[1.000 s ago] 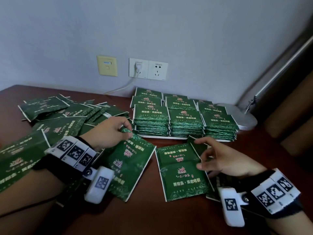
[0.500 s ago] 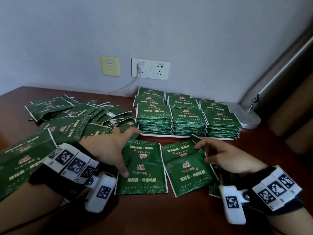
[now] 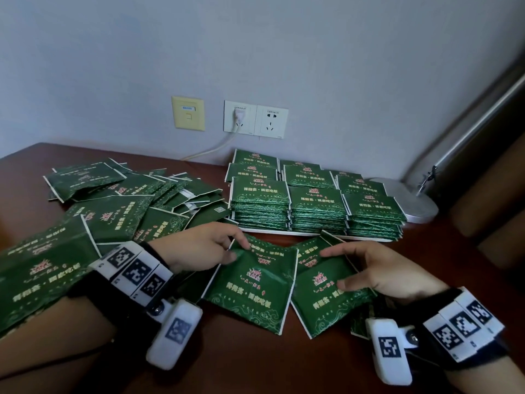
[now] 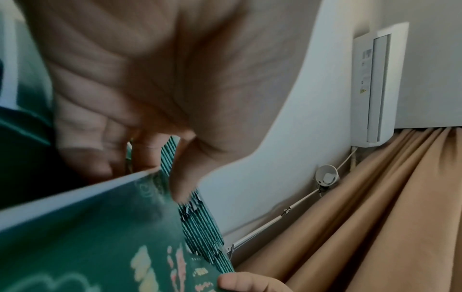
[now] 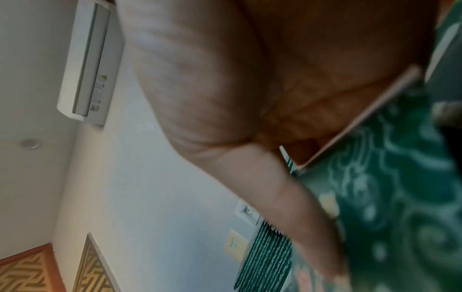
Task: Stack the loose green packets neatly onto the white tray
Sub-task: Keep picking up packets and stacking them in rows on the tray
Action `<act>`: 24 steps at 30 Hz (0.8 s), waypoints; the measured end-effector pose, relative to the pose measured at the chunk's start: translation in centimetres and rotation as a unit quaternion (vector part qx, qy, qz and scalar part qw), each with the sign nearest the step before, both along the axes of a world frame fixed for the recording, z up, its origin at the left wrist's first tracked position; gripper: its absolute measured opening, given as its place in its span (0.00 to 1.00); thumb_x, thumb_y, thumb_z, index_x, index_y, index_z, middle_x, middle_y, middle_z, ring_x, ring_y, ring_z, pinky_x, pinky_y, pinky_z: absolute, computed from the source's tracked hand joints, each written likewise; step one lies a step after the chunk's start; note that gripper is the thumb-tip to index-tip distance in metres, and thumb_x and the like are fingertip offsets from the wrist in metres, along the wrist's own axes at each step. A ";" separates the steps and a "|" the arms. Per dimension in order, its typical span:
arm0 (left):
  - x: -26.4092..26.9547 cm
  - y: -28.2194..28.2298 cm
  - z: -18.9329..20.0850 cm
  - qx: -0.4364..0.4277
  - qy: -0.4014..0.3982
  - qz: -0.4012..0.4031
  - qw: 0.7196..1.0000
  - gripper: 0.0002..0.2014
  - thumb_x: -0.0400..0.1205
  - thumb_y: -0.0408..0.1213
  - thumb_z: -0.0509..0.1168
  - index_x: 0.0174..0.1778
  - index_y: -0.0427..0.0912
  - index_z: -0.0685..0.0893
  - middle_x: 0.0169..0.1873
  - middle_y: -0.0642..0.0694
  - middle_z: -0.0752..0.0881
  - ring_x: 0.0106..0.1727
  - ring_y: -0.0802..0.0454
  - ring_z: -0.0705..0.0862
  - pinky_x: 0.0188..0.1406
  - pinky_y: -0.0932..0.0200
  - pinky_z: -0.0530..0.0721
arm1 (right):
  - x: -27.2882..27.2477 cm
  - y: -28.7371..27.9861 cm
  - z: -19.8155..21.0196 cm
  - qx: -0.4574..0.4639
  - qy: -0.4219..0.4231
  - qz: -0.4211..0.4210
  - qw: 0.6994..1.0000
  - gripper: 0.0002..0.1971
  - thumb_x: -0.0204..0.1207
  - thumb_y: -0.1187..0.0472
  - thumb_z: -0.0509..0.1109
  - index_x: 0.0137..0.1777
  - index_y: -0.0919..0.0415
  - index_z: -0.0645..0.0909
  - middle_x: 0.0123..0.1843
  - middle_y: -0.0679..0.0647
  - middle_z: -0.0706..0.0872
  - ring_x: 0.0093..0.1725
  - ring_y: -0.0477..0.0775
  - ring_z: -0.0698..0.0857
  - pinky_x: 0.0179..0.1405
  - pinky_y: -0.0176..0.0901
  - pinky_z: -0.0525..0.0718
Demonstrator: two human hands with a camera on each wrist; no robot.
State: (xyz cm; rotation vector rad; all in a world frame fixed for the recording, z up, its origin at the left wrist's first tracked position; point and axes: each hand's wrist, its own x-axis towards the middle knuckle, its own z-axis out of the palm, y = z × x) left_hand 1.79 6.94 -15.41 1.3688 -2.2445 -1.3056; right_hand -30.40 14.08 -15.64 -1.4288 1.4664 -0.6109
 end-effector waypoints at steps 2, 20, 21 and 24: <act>-0.1 0.1 0.0 0.025 0.019 0.011 0.999 0.18 0.79 0.34 0.75 0.61 0.56 0.83 0.50 0.46 0.85 0.47 0.49 0.86 0.51 0.53 0.84 | -0.1 0.1 0.2 -0.021 0.038 -0.006 0.999 0.32 0.62 0.80 0.81 0.63 0.53 0.87 0.63 0.52 0.86 0.56 0.52 0.90 0.55 0.49 0.90; -0.1 0.4 0.7 -0.143 0.086 0.015 0.986 0.15 0.70 0.32 0.82 0.47 0.55 0.93 0.44 0.58 0.93 0.48 0.58 0.91 0.56 0.54 0.86 | -1.4 0.8 1.8 -0.078 0.071 -0.039 0.994 0.27 0.59 0.77 0.84 0.56 0.54 0.89 0.48 0.51 0.94 0.48 0.47 0.92 0.46 0.33 0.87; -0.1 0.4 0.7 -0.165 0.078 0.018 0.983 0.12 0.69 0.36 0.83 0.44 0.57 0.93 0.42 0.58 0.92 0.46 0.59 0.90 0.56 0.52 0.85 | -1.5 0.8 1.6 -0.065 0.113 -0.030 0.991 0.27 0.59 0.74 0.86 0.56 0.52 0.88 0.49 0.49 0.93 0.48 0.45 0.91 0.47 0.32 0.86; 0.0 0.3 0.8 -0.196 0.070 0.043 0.977 0.09 0.65 0.48 0.83 0.38 0.59 0.93 0.40 0.55 0.86 0.42 0.59 0.85 0.48 0.54 0.81 | -1.8 1.0 1.6 -0.067 0.208 -0.031 0.975 0.22 0.57 0.64 0.90 0.50 0.47 0.90 0.48 0.43 0.92 0.49 0.40 0.89 0.51 0.32 0.86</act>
